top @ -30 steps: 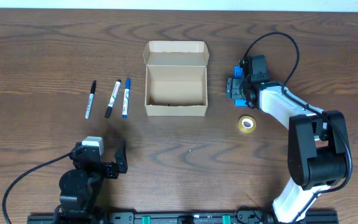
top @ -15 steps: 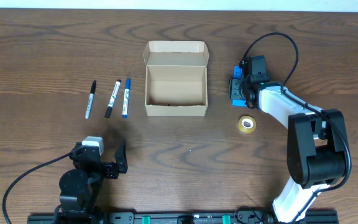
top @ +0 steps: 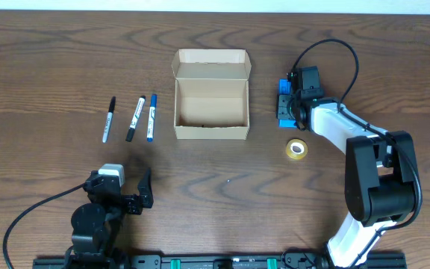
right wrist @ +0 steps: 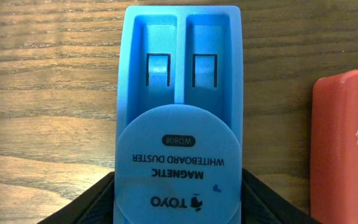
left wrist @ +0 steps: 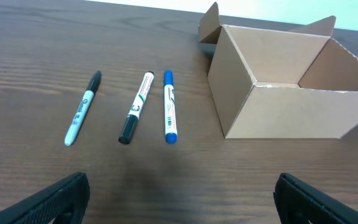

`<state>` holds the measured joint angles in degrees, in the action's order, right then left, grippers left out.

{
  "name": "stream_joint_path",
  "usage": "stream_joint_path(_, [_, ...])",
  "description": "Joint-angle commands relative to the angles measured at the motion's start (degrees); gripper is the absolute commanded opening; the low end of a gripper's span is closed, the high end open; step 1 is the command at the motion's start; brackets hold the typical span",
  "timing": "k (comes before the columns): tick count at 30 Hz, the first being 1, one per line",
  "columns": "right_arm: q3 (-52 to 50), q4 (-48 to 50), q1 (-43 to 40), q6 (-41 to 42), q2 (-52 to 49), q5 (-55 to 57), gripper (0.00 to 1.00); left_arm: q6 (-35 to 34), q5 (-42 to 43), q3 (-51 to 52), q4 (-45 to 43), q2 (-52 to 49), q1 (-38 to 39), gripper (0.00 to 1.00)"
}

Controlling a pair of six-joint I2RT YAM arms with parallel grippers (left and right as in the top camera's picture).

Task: Pack container
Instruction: 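Lift the blue duster and lower it into the cardboard box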

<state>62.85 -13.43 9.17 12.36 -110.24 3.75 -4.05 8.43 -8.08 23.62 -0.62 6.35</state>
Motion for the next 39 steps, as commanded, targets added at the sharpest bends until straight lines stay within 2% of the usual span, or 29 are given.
stream_joint_path(1, [3.3,-0.83,-0.94,0.87,1.46,-0.37,0.53,0.24,0.17,1.16,0.09,0.37,-0.44,0.96])
stream_joint_path(12, [15.26,-3.69,0.85,-1.14,11.76,-2.08,0.53,0.24,0.17,1.16,0.09,0.37,-0.44,0.95])
stream_joint_path(21, [18.84,-3.82,10.56,-12.68,15.43,-12.24,0.52,0.22,0.17,1.16,0.09,0.37,-0.44,0.95])
stream_joint_path(26, [18.84,-7.15,16.63,-21.75,15.26,-17.77,0.55,0.24,0.17,1.16,0.09,0.37,-0.44,0.95])
stream_joint_path(29, [18.84,-10.03,19.12,-28.28,14.34,-17.77,0.57,0.24,0.17,1.16,0.09,0.37,-0.44,0.95])
stream_joint_path(33, [18.84,-13.2,21.99,-36.37,11.39,-20.74,0.54,0.24,0.17,1.16,0.09,0.37,-0.44,0.95])
stream_joint_path(39, [18.84,-15.87,23.34,-41.4,5.92,-20.5,0.53,0.22,0.17,1.16,0.09,0.37,-0.44,0.95])
